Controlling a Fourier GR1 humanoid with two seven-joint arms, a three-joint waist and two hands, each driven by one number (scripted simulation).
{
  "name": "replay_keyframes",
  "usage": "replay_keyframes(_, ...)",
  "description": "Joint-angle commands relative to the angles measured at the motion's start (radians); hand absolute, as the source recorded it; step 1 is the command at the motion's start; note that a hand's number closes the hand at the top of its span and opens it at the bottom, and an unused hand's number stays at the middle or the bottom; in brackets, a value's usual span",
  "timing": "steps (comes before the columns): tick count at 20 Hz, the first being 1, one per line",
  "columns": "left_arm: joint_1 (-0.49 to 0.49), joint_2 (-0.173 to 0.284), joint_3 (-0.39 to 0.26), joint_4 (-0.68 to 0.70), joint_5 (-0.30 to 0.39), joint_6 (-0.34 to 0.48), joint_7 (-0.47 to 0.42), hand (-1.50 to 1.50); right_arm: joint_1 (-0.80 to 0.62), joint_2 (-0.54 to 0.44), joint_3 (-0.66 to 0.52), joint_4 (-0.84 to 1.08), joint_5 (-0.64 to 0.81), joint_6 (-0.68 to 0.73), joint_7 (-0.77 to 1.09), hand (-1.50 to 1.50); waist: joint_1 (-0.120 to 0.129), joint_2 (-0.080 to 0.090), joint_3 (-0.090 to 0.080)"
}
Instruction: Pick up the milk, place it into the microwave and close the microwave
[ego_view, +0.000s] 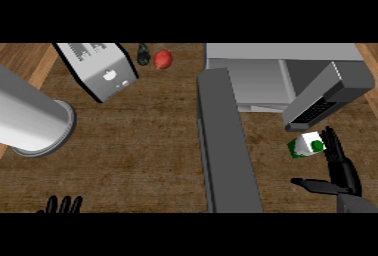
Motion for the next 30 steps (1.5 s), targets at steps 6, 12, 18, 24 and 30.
replay_keyframes(6,0.021,0.031,0.0,0.014,-0.001,-0.015,-0.034,-1.5,-0.028,0.023,0.019,0.046,0.008,0.059,-0.125,-1.5,-0.001,-0.001,0.0)
replay_keyframes(12,0.023,0.001,-0.047,0.051,-0.042,0.013,-0.075,-1.5,-0.075,0.011,-0.014,0.071,-0.029,0.051,-0.094,-1.5,0.001,0.0,0.0)
replay_keyframes(18,0.023,0.032,-0.01,0.017,0.009,-0.002,-0.034,-1.5,-0.123,-0.009,0.009,0.054,0.022,-0.115,-0.085,1.5,0.011,0.004,0.001)
replay_keyframes(24,-0.005,0.008,-0.026,0.051,0.01,0.002,-0.049,-1.5,-0.181,0.022,-0.053,0.069,-0.025,-0.227,-0.059,1.5,0.013,0.005,0.001)
replay_keyframes(30,0.02,0.039,-0.015,0.007,0.027,-0.013,-0.043,-1.5,-0.184,0.115,-0.046,0.086,-0.015,-0.247,-0.129,1.5,0.024,0.007,0.002)
